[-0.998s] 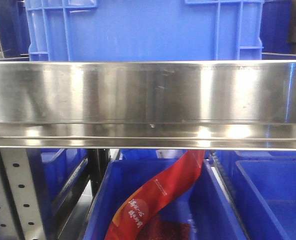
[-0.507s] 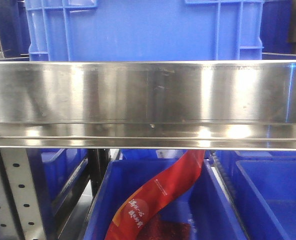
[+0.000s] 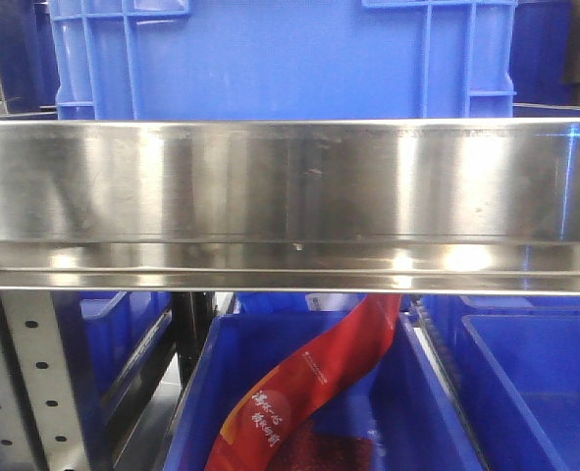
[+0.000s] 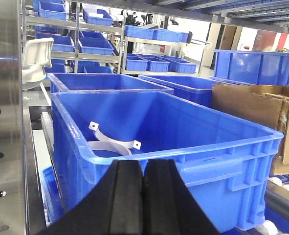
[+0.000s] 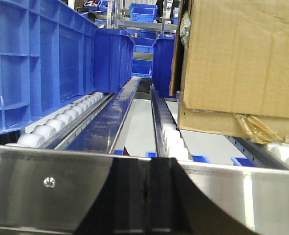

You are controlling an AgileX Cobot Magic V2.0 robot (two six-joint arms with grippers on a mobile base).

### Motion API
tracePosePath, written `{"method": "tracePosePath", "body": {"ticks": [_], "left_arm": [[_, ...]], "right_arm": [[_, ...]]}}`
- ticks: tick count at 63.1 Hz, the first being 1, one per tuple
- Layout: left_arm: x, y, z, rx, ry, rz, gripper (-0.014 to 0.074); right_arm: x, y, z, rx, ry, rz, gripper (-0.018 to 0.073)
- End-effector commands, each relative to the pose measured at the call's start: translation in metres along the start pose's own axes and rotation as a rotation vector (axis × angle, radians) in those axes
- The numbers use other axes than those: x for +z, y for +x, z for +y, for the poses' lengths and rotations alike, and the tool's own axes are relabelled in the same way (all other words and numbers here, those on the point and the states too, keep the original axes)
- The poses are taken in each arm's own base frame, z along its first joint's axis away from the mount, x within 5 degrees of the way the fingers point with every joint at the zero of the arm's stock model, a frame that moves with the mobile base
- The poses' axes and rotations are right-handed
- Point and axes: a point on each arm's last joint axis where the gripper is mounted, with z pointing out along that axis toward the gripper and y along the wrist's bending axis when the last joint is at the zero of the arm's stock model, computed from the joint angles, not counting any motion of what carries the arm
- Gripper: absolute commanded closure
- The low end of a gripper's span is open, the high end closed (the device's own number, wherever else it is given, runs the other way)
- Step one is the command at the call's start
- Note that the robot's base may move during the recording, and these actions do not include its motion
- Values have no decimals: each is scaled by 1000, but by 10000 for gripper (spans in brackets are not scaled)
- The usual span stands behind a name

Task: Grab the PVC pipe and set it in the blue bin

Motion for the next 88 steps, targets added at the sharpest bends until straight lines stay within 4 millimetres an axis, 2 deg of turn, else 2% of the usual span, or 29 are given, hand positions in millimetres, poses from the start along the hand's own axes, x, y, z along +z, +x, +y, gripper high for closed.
{"method": "tracePosePath", "body": {"ticks": [1, 35, 43, 54, 61, 71, 88], "left_arm": [[-1, -2, -1, -9, 7, -23, 707], [-1, -2, -1, -9, 7, -23, 707], [-5, 5, 2, 8, -15, 2, 707], [-8, 44, 12, 21, -71, 22, 707], [-15, 80, 22, 43, -132, 19, 707], [-36, 133, 32, 39, -219, 57, 707], [-65, 175, 39, 50, -345, -30, 707]], "right_arm": [[0, -1, 0, -16, 8, -23, 728], [0, -1, 0, -16, 8, -23, 728], [0, -1, 0, -16, 8, -23, 728], [0, -1, 0, -16, 8, -23, 728], [0, -1, 0, -16, 8, -23, 728], [0, -1, 0, -16, 8, -23, 728], [0, -1, 0, -16, 8, -23, 728]]}}
